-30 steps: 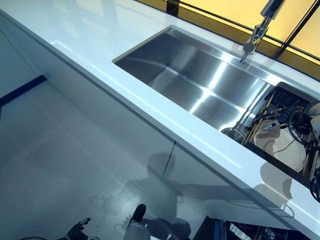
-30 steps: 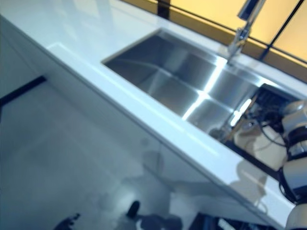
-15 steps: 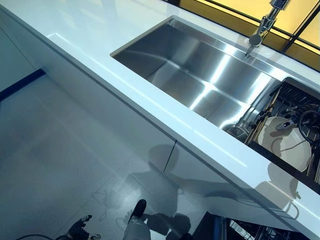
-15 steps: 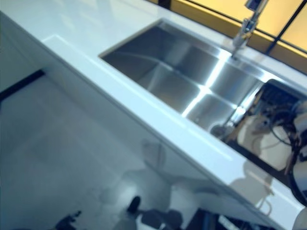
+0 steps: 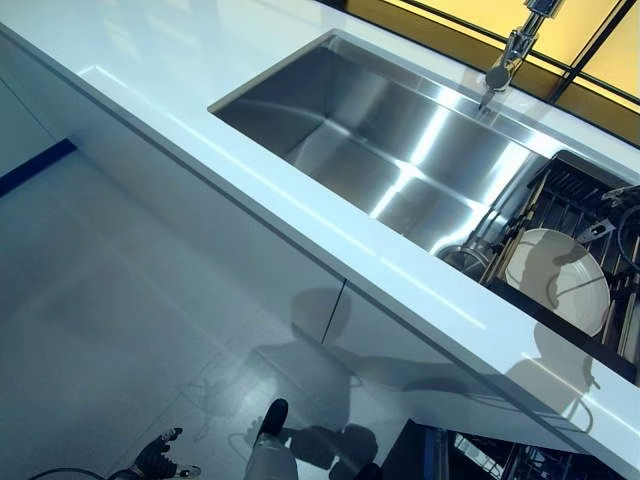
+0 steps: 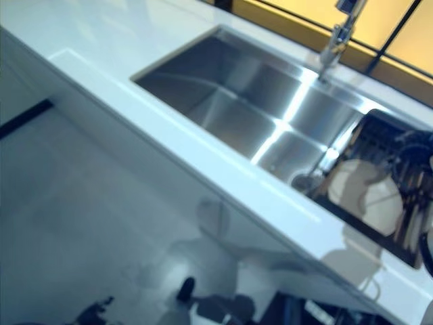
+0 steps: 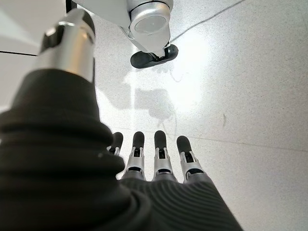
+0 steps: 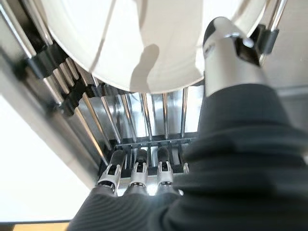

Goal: Take plates into dishwasher

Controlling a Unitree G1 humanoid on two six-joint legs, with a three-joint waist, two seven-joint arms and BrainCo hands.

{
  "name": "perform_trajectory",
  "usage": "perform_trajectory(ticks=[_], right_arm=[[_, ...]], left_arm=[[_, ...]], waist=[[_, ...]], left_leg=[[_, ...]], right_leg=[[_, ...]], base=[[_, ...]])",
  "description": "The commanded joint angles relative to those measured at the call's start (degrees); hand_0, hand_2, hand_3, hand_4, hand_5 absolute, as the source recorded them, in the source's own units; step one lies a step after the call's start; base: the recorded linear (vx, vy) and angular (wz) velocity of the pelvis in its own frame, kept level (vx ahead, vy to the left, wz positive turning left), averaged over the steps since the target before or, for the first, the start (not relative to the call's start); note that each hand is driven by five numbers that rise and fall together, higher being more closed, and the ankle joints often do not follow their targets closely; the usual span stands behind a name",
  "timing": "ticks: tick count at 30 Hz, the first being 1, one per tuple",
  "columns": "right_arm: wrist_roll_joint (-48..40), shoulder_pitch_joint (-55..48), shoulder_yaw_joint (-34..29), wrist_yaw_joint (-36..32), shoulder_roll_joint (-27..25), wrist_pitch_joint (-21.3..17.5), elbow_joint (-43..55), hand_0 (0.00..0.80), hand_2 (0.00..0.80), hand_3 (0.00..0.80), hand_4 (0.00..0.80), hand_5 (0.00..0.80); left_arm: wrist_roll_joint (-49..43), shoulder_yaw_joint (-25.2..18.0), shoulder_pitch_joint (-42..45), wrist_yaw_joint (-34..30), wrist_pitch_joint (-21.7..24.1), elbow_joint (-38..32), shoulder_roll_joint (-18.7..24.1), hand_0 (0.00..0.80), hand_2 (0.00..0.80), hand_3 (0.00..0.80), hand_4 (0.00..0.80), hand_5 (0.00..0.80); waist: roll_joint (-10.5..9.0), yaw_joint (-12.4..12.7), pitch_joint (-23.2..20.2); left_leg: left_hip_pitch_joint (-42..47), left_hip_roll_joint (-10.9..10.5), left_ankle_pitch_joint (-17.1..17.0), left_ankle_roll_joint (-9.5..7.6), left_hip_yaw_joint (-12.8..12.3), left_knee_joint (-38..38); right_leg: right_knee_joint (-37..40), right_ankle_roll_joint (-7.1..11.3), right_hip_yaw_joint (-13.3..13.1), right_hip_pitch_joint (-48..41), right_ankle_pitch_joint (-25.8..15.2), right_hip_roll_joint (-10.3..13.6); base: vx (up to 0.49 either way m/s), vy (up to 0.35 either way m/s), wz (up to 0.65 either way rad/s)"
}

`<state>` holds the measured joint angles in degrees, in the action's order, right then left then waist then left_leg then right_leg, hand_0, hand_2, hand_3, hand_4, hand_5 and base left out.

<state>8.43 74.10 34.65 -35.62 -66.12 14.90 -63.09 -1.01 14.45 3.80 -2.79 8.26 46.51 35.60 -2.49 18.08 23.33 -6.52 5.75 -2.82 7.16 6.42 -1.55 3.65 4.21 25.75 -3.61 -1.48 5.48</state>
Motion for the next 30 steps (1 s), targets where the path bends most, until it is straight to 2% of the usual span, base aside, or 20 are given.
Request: perform_trajectory(ticks=[1,23,30], right_arm=[[1.7,3.28,6.04,1.65,-5.34,-0.89,4.56,0.0,0.0,0.0,0.0,0.0],[-2.41,2.77,5.8,1.87,0.01,-1.41,4.4,0.0,0.0,0.0,0.0,0.0],[-1.58,1.59,4.61,1.63,2.52,-2.01,3.34,0.0,0.0,0.0,0.0,0.0]], left_arm=[[0.99,0.3,4.15,0.76,1.01,-0.27,1.4,0.0,0.0,0.0,0.0,0.0],[1.65,1.5,1.3,-0.16,0.99,-1.09,2.76,0.0,0.0,0.0,0.0,0.0],[2.19,2.41,0.51,-0.45,0.92,-1.43,2.52,0.0,0.0,0.0,0.0,0.0]], waist=[[-0.18,-0.23,-2.8],[1.16,0.48,-0.2],[2.17,0.51,0.21]], left_leg=[[-1.75,0.74,-5.76,-1.48,-4.59,3.57],[-4.64,0.1,-5.59,-1.86,-4.75,2.69],[-5.18,-0.07,-5.5,-2.0,-4.82,2.0]], right_leg=[[-10.12,-1.34,-1.03,4.52,2.69,0.69],[-11.03,-0.86,-0.4,7.53,2.42,1.53],[-11.81,-0.93,-0.42,8.23,2.66,1.91]], base=[[0.0,0.0,0.0],[-0.007,-0.002,0.0],[0.0,0.0,0.0]])
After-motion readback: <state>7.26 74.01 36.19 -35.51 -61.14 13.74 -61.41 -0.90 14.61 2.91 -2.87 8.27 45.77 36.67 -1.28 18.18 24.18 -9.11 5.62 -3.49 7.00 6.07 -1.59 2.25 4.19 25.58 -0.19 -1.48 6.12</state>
